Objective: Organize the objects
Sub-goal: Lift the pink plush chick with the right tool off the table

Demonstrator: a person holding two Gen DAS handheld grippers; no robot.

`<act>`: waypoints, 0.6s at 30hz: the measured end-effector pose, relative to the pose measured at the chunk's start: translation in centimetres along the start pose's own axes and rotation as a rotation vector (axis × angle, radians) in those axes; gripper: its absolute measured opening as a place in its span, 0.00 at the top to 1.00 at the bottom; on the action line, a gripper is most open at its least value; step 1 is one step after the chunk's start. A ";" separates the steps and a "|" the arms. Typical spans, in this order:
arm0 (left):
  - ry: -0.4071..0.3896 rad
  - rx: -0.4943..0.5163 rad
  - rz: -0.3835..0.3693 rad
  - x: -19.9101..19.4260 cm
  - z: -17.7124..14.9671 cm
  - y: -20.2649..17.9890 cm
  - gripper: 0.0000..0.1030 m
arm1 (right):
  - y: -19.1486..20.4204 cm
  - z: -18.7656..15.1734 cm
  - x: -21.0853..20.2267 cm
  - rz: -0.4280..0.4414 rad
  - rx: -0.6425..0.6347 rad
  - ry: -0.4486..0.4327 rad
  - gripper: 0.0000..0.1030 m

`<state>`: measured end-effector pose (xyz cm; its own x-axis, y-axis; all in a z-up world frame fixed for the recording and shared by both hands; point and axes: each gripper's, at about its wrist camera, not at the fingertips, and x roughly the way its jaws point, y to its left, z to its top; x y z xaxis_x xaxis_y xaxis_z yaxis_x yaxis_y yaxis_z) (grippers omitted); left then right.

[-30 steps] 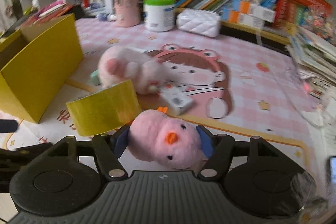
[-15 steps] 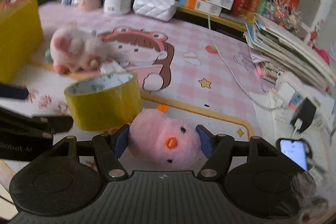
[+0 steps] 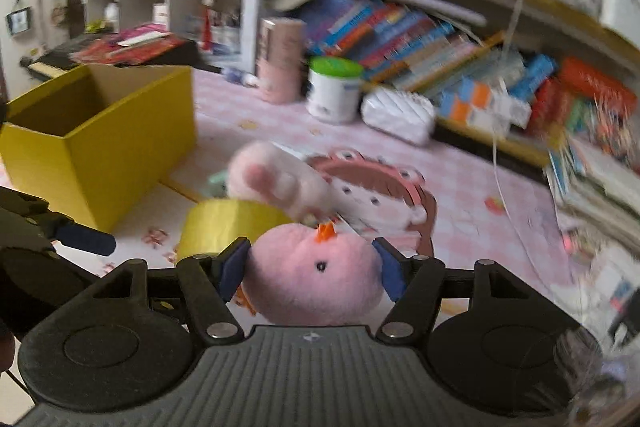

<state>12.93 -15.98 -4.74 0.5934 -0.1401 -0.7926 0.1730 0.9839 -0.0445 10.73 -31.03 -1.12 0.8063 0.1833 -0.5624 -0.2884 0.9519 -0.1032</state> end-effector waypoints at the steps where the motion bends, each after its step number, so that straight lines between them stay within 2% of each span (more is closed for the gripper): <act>1: -0.005 -0.004 0.002 -0.2 -0.1 0.2 0.10 | 0.4 0.2 -0.1 -0.003 -0.015 -0.001 0.38; 7: -0.029 -0.030 0.012 -1.1 -0.3 1.0 0.10 | 1.1 0.9 -1.9 0.019 -0.026 -0.036 0.40; 10: -0.015 0.002 0.025 -1.0 -0.5 0.6 0.10 | 1.7 0.4 -1.3 -0.050 -0.089 -0.006 0.40; 13: -0.005 0.055 0.028 -0.9 -0.8 -0.3 0.09 | 0.1 -0.4 0.2 -0.050 0.001 0.110 0.40; 15: -0.012 0.058 0.003 -1.1 -0.8 -0.5 0.09 | -0.8 -1.2 0.8 -0.057 0.045 0.169 0.40; 18: -0.021 0.075 -0.009 -1.1 -0.7 -1.1 0.09 | -1.5 -2.2 1.1 -0.073 0.075 0.211 0.40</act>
<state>11.51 -16.78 -4.26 0.6081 -0.1524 -0.7791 0.2367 0.9716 -0.0053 10.91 -32.75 -3.36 0.6952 0.0658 -0.7158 -0.1877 0.9779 -0.0925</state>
